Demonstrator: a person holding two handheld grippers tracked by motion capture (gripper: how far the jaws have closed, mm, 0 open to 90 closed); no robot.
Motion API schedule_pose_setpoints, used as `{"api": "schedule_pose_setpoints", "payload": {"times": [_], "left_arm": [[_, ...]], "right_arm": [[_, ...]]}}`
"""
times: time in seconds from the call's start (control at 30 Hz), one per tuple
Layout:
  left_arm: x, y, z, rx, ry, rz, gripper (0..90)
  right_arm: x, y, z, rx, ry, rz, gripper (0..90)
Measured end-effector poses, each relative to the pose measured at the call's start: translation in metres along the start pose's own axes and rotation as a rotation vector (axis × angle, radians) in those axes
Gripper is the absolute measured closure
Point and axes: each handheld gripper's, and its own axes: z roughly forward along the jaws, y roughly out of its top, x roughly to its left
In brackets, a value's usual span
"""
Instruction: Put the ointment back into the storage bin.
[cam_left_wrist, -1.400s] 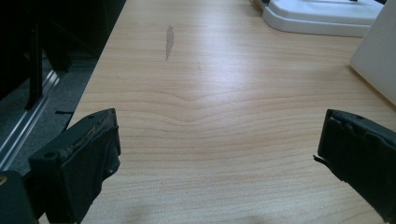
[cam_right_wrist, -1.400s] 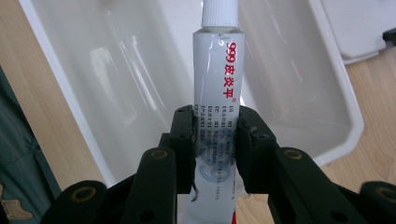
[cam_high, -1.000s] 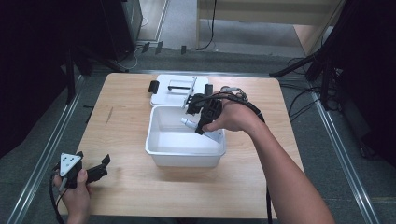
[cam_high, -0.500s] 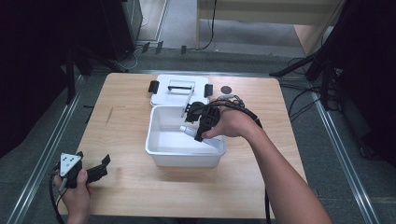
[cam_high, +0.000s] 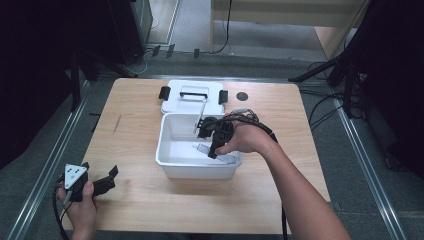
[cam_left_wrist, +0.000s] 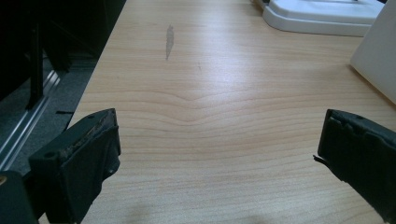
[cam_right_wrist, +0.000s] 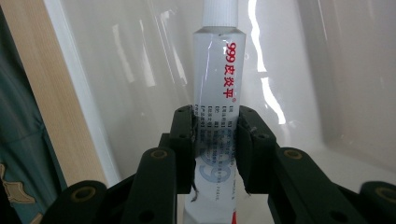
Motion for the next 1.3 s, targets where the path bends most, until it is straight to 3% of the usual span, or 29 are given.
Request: {"api": "schedule_pose_setpoints", "payload": {"times": [0.77, 1.3], "left_arm": [[0.001, 0.0, 0.0, 0.0, -0.003, -0.004, 0.0], [0.001, 0.0, 0.0, 0.001, -0.004, -0.006, 0.0]], "right_arm": [[-0.005, 0.002, 0.035, 0.047, 0.013, 0.024, 71.3], [-0.006, 0.004, 0.046, 0.078, 0.03, 0.041, 71.0]]}}
